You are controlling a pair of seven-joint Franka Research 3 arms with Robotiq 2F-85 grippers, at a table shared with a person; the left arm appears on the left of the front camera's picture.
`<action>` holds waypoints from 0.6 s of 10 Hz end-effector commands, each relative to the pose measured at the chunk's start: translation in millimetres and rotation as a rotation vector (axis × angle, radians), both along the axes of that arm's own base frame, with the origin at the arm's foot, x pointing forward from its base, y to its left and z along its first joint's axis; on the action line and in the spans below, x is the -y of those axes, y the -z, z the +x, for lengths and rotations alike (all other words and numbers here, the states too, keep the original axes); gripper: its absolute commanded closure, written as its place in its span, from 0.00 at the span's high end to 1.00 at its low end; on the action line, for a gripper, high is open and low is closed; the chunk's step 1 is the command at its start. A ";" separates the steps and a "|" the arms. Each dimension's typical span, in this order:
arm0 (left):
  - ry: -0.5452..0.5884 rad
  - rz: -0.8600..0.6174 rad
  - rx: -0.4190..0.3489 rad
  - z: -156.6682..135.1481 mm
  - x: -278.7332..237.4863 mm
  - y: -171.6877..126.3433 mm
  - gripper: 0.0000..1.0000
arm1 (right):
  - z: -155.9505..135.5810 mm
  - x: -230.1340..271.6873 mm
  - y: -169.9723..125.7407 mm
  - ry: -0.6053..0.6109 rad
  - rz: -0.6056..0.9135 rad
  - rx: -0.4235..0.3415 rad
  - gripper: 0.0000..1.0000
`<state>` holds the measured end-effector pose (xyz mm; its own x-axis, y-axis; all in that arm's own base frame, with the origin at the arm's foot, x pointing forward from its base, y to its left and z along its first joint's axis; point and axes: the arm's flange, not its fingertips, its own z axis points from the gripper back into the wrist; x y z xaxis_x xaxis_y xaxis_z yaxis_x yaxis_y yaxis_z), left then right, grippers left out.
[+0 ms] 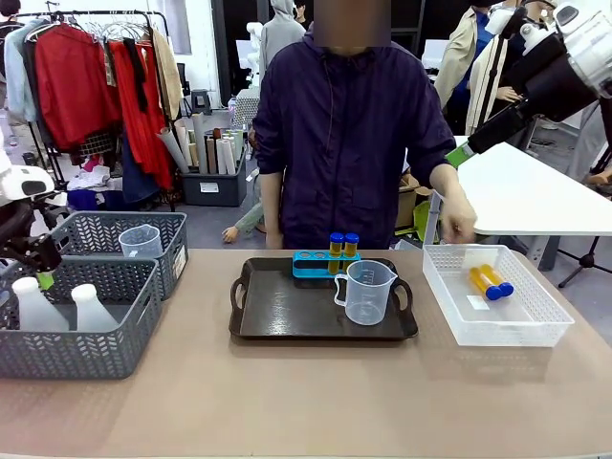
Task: Prepare the laboratory tools.
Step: Pick up one Small flask and place it on the Handle tray.
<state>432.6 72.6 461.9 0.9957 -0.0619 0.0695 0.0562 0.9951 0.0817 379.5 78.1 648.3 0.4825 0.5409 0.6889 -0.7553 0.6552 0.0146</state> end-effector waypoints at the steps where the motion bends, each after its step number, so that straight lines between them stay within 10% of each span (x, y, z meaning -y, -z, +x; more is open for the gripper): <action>1: -0.021 -0.021 0.010 -1.5 -11.7 16.3 1.00 | 0.3 0.4 -1.1 -0.013 0.021 0.001 1.00; 6: -0.056 -0.031 -0.001 -0.6 -22.9 34.7 1.00 | 0.3 0.4 -1.1 -0.013 0.021 0.001 1.00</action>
<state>432.8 92.9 433.0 0.9985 -0.0153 0.0518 0.0121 0.9979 0.0630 379.5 78.1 648.3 0.4825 0.5409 0.6889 -0.7553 0.6552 0.0146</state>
